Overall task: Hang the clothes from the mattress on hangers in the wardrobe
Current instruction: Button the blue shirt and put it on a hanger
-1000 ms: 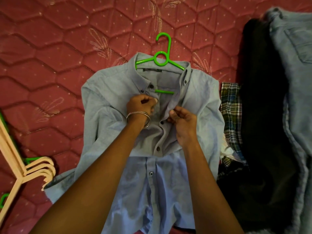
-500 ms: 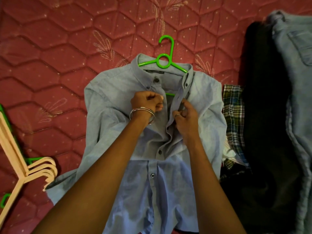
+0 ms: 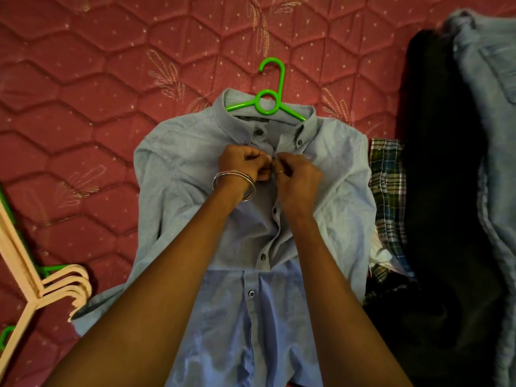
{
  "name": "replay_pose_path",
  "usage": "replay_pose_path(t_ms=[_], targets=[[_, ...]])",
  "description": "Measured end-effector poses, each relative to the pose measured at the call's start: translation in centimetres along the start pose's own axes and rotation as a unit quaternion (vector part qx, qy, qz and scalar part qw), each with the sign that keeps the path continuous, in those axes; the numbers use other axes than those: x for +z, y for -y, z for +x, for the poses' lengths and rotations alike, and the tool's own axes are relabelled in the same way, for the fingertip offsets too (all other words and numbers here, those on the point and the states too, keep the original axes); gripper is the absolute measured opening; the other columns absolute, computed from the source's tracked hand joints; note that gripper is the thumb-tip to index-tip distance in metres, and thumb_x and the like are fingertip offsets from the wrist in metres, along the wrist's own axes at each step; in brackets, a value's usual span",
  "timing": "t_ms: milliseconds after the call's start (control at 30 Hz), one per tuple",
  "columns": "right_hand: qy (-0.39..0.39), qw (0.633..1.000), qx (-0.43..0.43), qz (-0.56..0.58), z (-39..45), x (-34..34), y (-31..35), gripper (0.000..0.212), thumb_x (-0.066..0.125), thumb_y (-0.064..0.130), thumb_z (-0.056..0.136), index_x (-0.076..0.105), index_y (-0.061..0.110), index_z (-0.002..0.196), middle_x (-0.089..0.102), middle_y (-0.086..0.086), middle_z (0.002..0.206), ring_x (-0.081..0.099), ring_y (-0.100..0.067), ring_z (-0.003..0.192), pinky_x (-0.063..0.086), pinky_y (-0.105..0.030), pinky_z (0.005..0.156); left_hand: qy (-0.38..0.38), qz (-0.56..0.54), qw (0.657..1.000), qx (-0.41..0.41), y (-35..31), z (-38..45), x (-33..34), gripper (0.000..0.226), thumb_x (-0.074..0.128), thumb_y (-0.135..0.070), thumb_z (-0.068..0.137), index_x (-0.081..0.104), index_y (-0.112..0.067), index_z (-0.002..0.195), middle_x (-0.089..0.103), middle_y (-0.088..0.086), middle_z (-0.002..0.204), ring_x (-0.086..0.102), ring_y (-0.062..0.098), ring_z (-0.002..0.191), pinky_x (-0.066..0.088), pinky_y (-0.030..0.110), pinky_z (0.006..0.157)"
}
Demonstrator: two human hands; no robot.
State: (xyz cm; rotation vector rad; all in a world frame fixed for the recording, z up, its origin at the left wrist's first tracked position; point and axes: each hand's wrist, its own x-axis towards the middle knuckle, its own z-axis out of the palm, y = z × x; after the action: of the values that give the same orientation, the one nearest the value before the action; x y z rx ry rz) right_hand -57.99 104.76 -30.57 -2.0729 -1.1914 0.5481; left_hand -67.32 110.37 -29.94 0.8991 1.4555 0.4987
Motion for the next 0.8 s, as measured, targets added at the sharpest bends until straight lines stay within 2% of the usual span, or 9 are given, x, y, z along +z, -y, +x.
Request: replay_pose_path(t_ms=[100, 233, 333, 400, 433, 500, 633, 733, 800], targets=[[-0.016, 0.999, -0.027, 0.006, -0.2, 0.2, -0.3, 0.020, 0.064, 0.008, 0.080, 0.074, 0.000, 0.096, 0.071, -0.018, 0.084, 0.067, -0.031, 0.073, 0.052, -0.033, 0.069, 0.003, -0.002, 1.000, 0.005, 0.2, 0.1, 0.1, 0.005, 0.065, 0.001, 0.085, 0.069, 0.001, 0.086, 0.065, 0.007, 0.068, 0.065, 0.009, 0.049, 0.057, 0.023, 0.055], [-0.022, 1.000, -0.008, 0.019, -0.7, 0.4, -0.6, 0.020, 0.066, 0.006, 0.080, 0.075, 0.001, 0.096, 0.072, -0.016, 0.086, 0.068, -0.028, 0.075, 0.047, -0.023, 0.072, -0.013, 0.006, 1.000, 0.013, 0.8, 0.3, 0.4, 0.014, 0.067, 0.000, 0.084, 0.068, -0.008, 0.072, 0.067, 0.007, 0.068, 0.069, 0.022, 0.061, 0.060, 0.031, 0.063], [0.004, 0.999, 0.007, 0.040, -0.7, 0.3, -0.8, 0.021, 0.066, 0.003, 0.082, 0.074, 0.002, 0.101, 0.072, -0.015, 0.093, 0.067, -0.026, 0.083, 0.042, -0.011, 0.076, -0.012, 0.002, 1.000, 0.000, 1.0, 0.6, 0.3, 0.015, 0.065, -0.002, 0.085, 0.068, -0.010, 0.073, 0.066, 0.004, 0.067, 0.066, 0.012, 0.053, 0.059, 0.025, 0.060], [0.044, 0.997, 0.016, 0.054, -0.6, -0.1, -0.6, 0.018, 0.063, 0.011, 0.087, 0.074, 0.004, 0.099, 0.072, -0.011, 0.088, 0.066, -0.021, 0.079, 0.049, -0.021, 0.074, -0.013, 0.015, 1.000, -0.001, 1.0, 0.8, 0.2, 0.013, 0.065, -0.004, 0.086, 0.068, -0.009, 0.075, 0.065, 0.004, 0.066, 0.063, 0.008, 0.049, 0.057, 0.022, 0.058], [0.064, 0.995, 0.030, 0.075, -0.5, -0.2, -0.7, 0.019, 0.059, 0.016, 0.090, 0.074, 0.005, 0.094, 0.071, -0.006, 0.079, 0.065, -0.016, 0.072, 0.050, -0.026, 0.068, -0.013, 0.022, 1.000, -0.001, 1.0, 0.9, 0.1, 0.009, 0.065, -0.004, 0.087, 0.069, -0.007, 0.079, 0.065, 0.003, 0.065, 0.061, 0.006, 0.047, 0.057, 0.022, 0.058], [0.099, 0.982, 0.079, 0.138, -0.1, -0.5, -1.0, 0.024, 0.055, 0.019, 0.093, 0.072, 0.006, 0.082, 0.066, -0.002, 0.067, 0.058, -0.006, 0.062, 0.047, -0.029, 0.059, -0.009, 0.025, 1.000, -0.003, 0.9, 1.0, 0.1, 0.006, 0.063, -0.003, 0.087, 0.069, 0.000, 0.087, 0.063, -0.002, 0.059, 0.059, 0.004, 0.044, 0.056, 0.020, 0.056], [0.141, 0.961, 0.128, 0.199, 1.4, -0.9, -1.8, 0.015, 0.060, 0.002, 0.089, 0.075, 0.003, 0.093, 0.073, -0.009, 0.086, 0.068, -0.015, 0.078, 0.056, -0.036, 0.077, -0.024, 0.023, 0.999, -0.002, 1.0, 0.8, 0.3, 0.006, 0.064, 0.001, 0.085, 0.068, 0.004, 0.088, 0.062, -0.003, 0.056, 0.058, 0.003, 0.042, 0.055, 0.018, 0.053], [0.138, 0.963, 0.133, 0.192, 2.0, -0.6, -1.7, 0.010, 0.067, 0.000, 0.083, 0.075, 0.005, 0.088, 0.073, -0.008, 0.079, 0.068, -0.018, 0.071, 0.058, -0.035, 0.072, -0.049, 0.033, 0.998, 0.004, 0.9, 0.9, 0.7, 0.007, 0.066, -0.002, 0.085, 0.070, 0.004, 0.085, 0.063, -0.001, 0.058, 0.061, 0.005, 0.044, 0.057, 0.021, 0.056], [0.128, 0.967, 0.132, 0.178, 1.9, -0.3, -1.6, 0.009, 0.070, 0.002, 0.081, 0.074, 0.010, 0.081, 0.072, -0.007, 0.073, 0.069, -0.020, 0.069, 0.059, -0.038, 0.070, -0.055, 0.056, 0.997, 0.008, 0.8, 1.0, 0.7, 0.013, 0.068, -0.011, 0.085, 0.072, -0.002, 0.076, 0.067, 0.007, 0.065, 0.067, 0.014, 0.053, 0.060, 0.032, 0.064]])
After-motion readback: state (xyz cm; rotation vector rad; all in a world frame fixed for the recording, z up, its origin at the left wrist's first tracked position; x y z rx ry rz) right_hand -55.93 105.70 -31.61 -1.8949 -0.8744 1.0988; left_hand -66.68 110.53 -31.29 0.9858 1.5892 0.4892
